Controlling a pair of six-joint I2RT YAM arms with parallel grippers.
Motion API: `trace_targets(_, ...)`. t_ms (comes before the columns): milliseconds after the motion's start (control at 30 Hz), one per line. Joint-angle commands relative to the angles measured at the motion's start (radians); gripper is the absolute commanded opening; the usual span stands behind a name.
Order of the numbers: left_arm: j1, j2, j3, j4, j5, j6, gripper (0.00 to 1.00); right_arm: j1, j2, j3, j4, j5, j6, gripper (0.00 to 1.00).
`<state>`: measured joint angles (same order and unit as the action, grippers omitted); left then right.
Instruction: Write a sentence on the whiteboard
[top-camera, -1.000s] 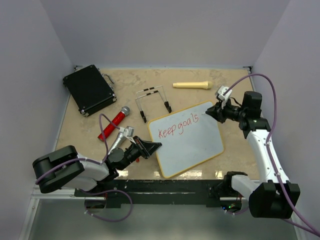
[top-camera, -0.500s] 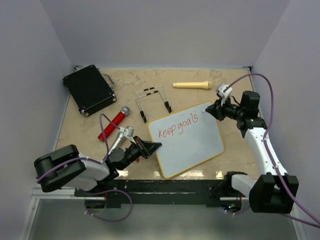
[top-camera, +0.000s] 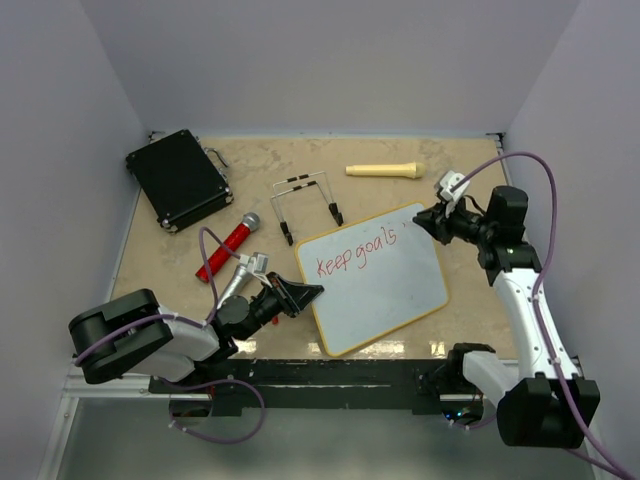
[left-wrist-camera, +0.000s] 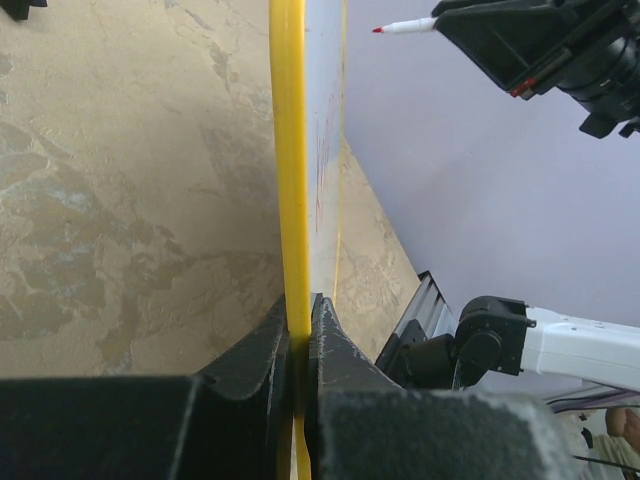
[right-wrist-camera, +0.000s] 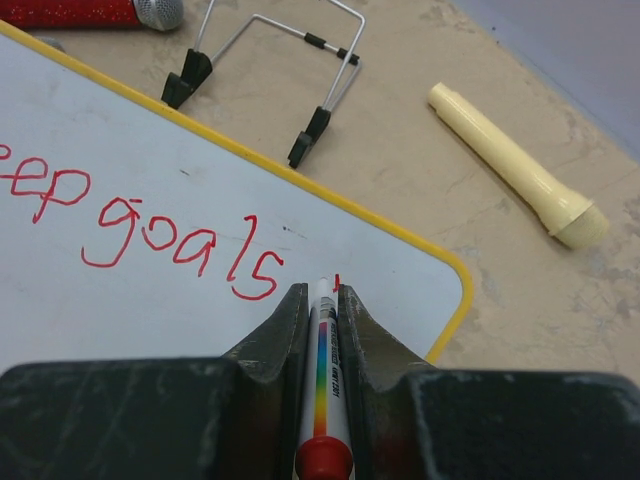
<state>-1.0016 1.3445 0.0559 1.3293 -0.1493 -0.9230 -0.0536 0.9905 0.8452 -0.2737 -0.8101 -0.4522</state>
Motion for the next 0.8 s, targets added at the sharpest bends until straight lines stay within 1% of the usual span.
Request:
trace_targets(0, -0.002, 0.004, 0.001, 0.057, 0.017, 0.099, 0.00, -0.002, 0.071, 0.029, -0.053, -0.027, -0.039, 0.00)
trace_targets(333, -0.002, 0.013, 0.009, 0.059, 0.022, 0.102, 0.00, 0.003, 0.128, 0.035, -0.061, -0.031, -0.048, 0.00)
trace_targets(567, 0.000, 0.008, 0.009, 0.056, 0.021, 0.104, 0.00, 0.003, 0.077, 0.003, 0.054, 0.086, 0.052, 0.00)
trace_targets(700, -0.002, 0.010, 0.009, 0.056, 0.024, 0.105, 0.00, 0.003, 0.082, 0.003, 0.047, 0.098, 0.044, 0.00)
trace_targets(767, -0.002, 0.007, 0.009, 0.056, 0.022, 0.105, 0.00, 0.003, 0.086, 0.011, 0.013, 0.086, 0.014, 0.00)
